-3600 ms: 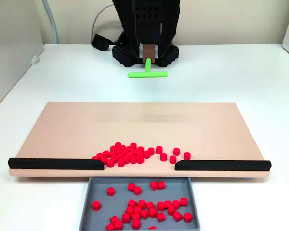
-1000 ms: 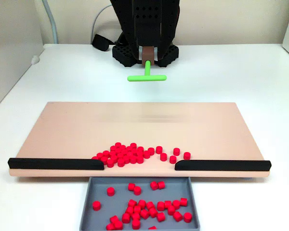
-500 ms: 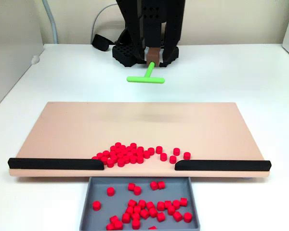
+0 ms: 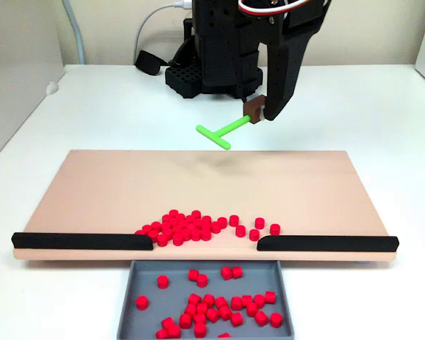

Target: Push granules from left to the grey container

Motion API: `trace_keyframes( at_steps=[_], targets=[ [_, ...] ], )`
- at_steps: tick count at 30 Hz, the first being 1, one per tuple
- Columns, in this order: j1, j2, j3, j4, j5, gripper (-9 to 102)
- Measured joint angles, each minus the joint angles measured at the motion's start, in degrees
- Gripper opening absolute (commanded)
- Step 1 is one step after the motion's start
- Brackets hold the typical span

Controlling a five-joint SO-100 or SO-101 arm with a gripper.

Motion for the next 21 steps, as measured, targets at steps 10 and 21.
trace_keyframes(
  at_steps=[10, 21],
  targets=[
    [-5.3, -13.1, -17.1, 0.8, 15.5, 0],
    [-9.4, -19.3, -28.2, 1.5, 22.8, 0]
  ],
)
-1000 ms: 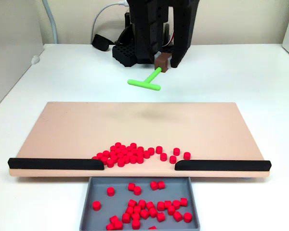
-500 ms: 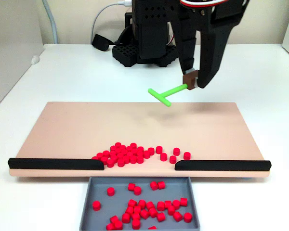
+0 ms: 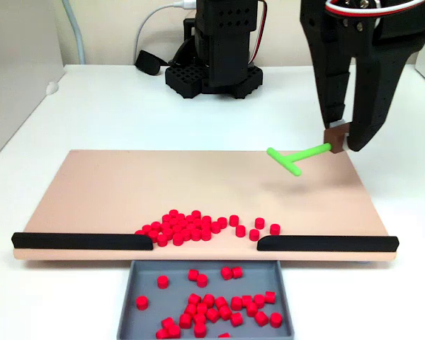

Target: Push granules from left to the grey container

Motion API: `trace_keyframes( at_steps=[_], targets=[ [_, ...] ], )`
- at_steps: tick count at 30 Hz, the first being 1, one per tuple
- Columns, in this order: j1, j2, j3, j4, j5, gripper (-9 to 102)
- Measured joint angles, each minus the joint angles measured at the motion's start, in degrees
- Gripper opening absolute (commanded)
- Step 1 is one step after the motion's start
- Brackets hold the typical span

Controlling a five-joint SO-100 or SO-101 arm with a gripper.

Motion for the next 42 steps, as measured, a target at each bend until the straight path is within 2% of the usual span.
trace_keyframes(
  at_steps=[7, 10, 42],
  targets=[
    [-0.8, -6.9, -8.1, 0.4, 4.0, 0],
    [-0.8, -11.6, -13.2, 3.3, 5.9, 0],
    [1.1, -22.9, -25.8, 4.5, 15.6, 0]
  ],
)
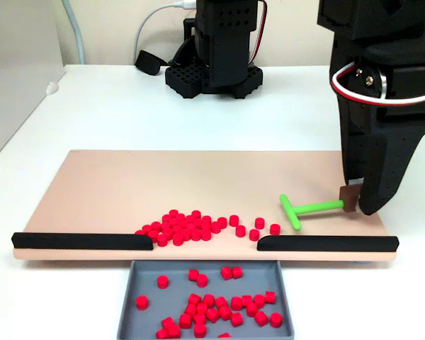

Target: Push granules from left to the grey container

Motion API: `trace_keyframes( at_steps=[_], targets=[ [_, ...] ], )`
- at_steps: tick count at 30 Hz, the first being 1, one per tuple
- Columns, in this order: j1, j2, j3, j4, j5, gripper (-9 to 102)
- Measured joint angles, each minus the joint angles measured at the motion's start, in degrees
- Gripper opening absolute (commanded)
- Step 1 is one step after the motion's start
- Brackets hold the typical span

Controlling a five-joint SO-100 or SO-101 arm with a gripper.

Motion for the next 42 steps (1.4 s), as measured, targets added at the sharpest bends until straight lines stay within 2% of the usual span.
trace_keyframes(
  at_steps=[32, 42],
  targets=[
    [4.0, -3.3, -0.7, 0.0, 1.9, 0],
    [4.3, -3.4, -0.7, 0.1, -0.3, 0]
  ],
)
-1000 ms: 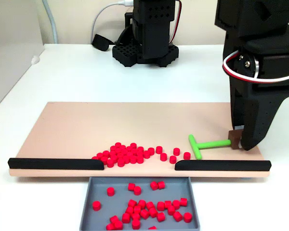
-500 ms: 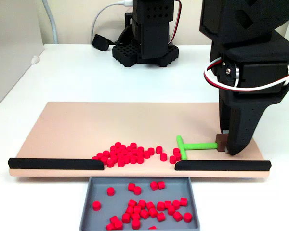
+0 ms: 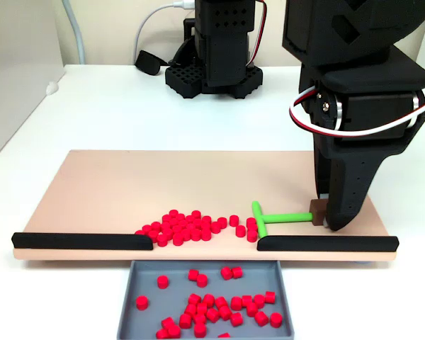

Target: Push granules from left to the grey container

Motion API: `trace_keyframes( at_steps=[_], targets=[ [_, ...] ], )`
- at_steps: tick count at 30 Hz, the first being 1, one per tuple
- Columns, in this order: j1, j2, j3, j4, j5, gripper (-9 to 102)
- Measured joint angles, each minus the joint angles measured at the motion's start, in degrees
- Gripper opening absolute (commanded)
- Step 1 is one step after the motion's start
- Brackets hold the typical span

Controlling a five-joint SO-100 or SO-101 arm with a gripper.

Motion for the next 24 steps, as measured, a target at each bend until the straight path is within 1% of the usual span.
trace_keyframes(
  at_steps=[10, 24],
  targets=[
    [0.9, 0.0, 0.0, 0.0, -2.0, 0],
    [1.6, 0.0, 0.0, 0.0, -7.7, 0]
  ],
)
